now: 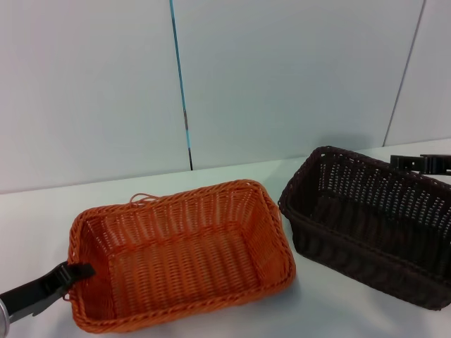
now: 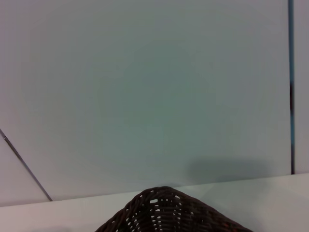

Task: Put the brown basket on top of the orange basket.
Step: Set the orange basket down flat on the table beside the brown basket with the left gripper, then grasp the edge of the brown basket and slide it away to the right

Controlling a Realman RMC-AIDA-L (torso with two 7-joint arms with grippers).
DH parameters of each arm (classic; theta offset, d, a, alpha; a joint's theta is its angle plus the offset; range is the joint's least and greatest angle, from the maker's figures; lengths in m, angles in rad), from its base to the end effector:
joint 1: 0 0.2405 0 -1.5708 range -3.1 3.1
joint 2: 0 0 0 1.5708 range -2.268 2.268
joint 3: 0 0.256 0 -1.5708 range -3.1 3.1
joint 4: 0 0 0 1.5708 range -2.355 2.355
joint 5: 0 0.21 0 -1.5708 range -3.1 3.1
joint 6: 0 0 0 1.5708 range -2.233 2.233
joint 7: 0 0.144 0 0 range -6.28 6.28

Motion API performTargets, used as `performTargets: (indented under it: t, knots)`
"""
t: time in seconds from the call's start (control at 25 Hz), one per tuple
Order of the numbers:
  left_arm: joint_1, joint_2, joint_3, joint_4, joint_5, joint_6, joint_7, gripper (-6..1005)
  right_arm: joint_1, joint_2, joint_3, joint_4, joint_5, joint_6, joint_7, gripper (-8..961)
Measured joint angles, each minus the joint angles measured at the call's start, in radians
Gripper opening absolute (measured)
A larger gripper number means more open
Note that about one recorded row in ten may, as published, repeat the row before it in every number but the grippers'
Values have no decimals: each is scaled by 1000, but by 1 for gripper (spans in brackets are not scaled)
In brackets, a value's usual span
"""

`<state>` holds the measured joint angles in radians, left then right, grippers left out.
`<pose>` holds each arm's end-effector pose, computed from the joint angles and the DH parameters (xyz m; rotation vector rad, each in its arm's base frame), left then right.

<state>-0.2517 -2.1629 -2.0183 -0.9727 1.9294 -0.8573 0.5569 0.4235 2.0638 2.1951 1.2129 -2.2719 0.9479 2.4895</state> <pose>-0.3103 0.3394 -0.0093 -1.7027 -1.8122 -0.6790 0.2721 0.4015 0.1015 -1.3695 -2.1376 -1.2107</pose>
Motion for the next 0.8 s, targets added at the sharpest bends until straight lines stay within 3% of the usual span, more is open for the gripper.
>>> performTargets:
  t: [0.6,0.8]
  knots:
    - [-1,2,-3,3,-3,-1,50,294,8,-2,0,-17,0,0,-10,793]
    - [-2,2,-4,4,-5,5,58,410,8,-2,0,-19,0,0,-11,793]
